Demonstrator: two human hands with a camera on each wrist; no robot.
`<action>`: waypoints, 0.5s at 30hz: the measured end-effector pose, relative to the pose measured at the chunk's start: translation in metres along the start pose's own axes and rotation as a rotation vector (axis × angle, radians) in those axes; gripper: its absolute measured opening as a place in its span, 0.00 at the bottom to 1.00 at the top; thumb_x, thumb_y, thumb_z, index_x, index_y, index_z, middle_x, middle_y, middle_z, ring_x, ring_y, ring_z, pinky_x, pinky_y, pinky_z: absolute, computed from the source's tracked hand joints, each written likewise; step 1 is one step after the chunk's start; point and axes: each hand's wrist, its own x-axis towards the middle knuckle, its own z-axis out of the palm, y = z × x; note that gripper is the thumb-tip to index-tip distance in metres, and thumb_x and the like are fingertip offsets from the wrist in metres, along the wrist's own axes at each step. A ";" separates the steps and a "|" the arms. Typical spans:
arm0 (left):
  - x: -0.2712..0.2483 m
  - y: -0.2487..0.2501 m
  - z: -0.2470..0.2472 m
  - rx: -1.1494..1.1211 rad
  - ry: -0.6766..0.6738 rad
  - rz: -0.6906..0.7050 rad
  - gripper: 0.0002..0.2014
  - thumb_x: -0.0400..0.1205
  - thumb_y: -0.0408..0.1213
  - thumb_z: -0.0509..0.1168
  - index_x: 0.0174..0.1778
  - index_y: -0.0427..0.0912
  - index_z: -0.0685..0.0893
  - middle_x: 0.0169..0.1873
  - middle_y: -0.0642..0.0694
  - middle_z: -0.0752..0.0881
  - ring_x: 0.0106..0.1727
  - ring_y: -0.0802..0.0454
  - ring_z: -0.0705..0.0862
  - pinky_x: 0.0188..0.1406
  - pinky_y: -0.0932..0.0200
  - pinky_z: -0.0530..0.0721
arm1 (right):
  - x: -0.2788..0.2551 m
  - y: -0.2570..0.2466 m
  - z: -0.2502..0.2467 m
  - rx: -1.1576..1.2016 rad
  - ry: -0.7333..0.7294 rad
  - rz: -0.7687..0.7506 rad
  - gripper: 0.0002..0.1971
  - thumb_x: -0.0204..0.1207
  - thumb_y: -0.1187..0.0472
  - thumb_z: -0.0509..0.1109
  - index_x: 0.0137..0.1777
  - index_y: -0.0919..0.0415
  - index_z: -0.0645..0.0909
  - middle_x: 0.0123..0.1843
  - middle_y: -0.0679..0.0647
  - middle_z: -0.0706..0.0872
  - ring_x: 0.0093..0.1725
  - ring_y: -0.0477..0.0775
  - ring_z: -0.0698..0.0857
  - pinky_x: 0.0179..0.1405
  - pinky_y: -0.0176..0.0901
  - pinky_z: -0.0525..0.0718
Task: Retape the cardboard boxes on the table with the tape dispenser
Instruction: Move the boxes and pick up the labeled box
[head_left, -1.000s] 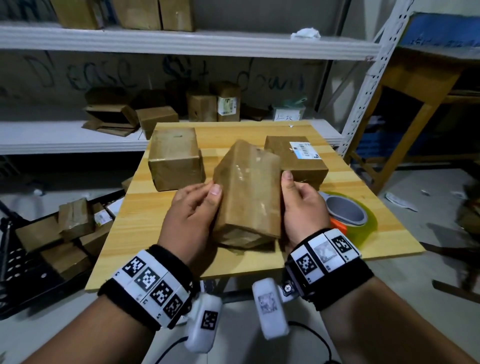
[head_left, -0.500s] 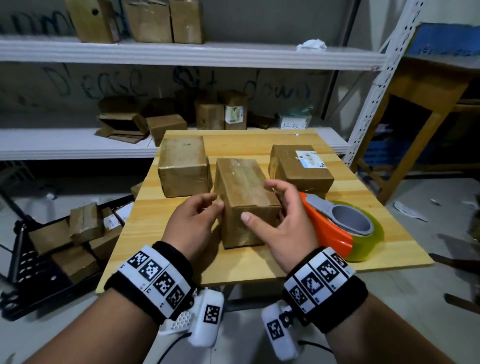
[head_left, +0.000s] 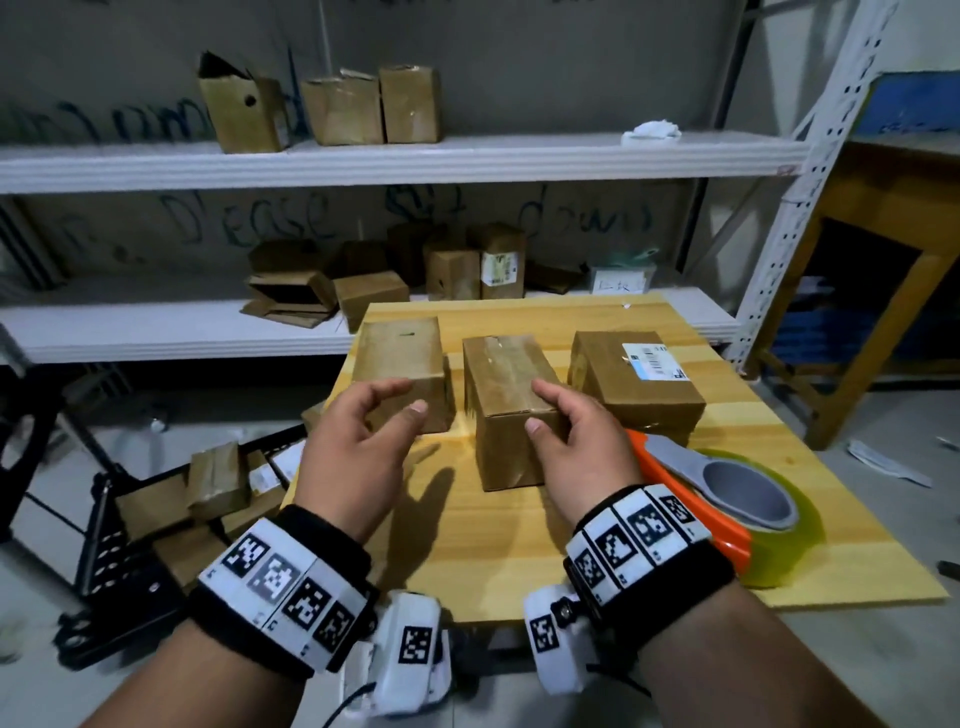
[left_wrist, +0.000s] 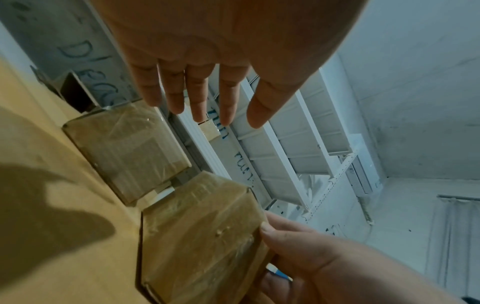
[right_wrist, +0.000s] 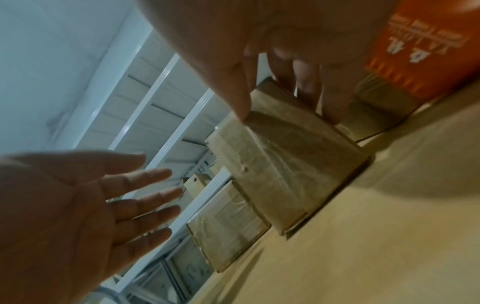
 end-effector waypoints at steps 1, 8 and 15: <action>0.005 0.003 -0.003 0.025 0.007 -0.002 0.13 0.86 0.43 0.71 0.67 0.56 0.87 0.62 0.54 0.88 0.60 0.55 0.87 0.61 0.47 0.87 | 0.005 -0.002 0.000 0.000 -0.038 0.014 0.24 0.87 0.57 0.71 0.82 0.44 0.77 0.84 0.44 0.75 0.83 0.50 0.74 0.82 0.57 0.77; 0.058 0.012 -0.003 0.401 -0.138 -0.002 0.25 0.88 0.39 0.68 0.82 0.58 0.76 0.84 0.52 0.72 0.79 0.49 0.76 0.77 0.42 0.79 | 0.023 -0.014 -0.001 0.057 -0.228 0.064 0.26 0.91 0.52 0.64 0.88 0.47 0.67 0.93 0.49 0.58 0.92 0.49 0.54 0.89 0.47 0.53; 0.069 0.007 0.006 0.829 -0.321 0.026 0.30 0.89 0.32 0.64 0.86 0.59 0.69 0.90 0.57 0.58 0.91 0.49 0.56 0.90 0.42 0.61 | 0.030 -0.025 0.004 0.107 -0.282 0.097 0.29 0.91 0.50 0.64 0.90 0.47 0.62 0.95 0.48 0.51 0.92 0.51 0.53 0.87 0.47 0.54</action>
